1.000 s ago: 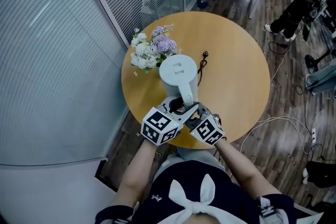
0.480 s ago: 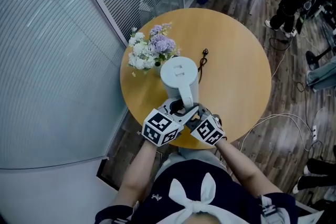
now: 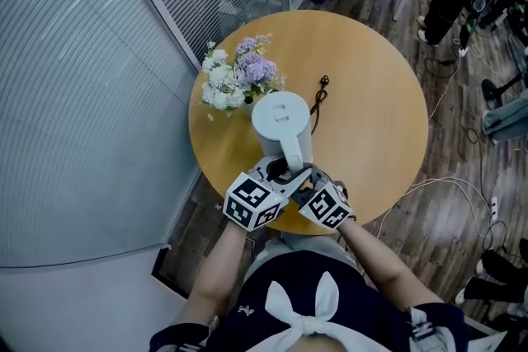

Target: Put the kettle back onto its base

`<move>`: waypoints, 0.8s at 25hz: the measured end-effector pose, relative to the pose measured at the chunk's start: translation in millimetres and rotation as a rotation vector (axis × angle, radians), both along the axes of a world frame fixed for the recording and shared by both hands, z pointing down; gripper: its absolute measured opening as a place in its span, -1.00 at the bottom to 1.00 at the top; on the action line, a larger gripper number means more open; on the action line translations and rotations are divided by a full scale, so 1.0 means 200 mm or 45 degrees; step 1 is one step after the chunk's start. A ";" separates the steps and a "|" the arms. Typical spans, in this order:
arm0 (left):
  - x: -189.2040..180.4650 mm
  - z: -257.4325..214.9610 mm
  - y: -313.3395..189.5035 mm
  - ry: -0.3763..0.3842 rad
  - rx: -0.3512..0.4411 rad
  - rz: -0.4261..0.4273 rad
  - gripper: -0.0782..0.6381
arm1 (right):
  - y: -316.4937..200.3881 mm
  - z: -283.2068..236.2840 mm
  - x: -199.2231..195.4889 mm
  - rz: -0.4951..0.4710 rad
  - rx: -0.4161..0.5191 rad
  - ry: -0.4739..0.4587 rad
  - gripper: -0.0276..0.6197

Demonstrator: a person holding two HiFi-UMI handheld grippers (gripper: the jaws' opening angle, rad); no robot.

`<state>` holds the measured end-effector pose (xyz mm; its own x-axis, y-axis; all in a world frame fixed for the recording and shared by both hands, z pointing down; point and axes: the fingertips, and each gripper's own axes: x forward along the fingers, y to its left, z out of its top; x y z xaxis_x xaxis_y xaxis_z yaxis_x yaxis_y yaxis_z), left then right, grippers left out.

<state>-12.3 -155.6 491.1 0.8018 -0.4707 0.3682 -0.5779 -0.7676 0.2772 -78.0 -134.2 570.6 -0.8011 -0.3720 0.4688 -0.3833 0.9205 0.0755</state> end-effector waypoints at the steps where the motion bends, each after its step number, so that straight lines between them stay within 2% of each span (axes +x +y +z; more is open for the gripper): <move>1: 0.00 0.00 0.00 0.000 -0.004 -0.001 -0.30 | 0.00 0.01 0.00 -0.001 -0.003 -0.002 -0.53; 20: 0.00 0.12 0.01 -0.005 -0.076 0.005 -0.30 | 0.01 0.13 0.01 0.005 -0.057 0.028 -0.51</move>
<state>-11.3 -152.7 515.7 0.8022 -0.4447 0.3985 -0.5761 -0.7519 0.3207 -75.7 -131.4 596.9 -0.7890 -0.3536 0.5024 -0.3858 0.9216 0.0427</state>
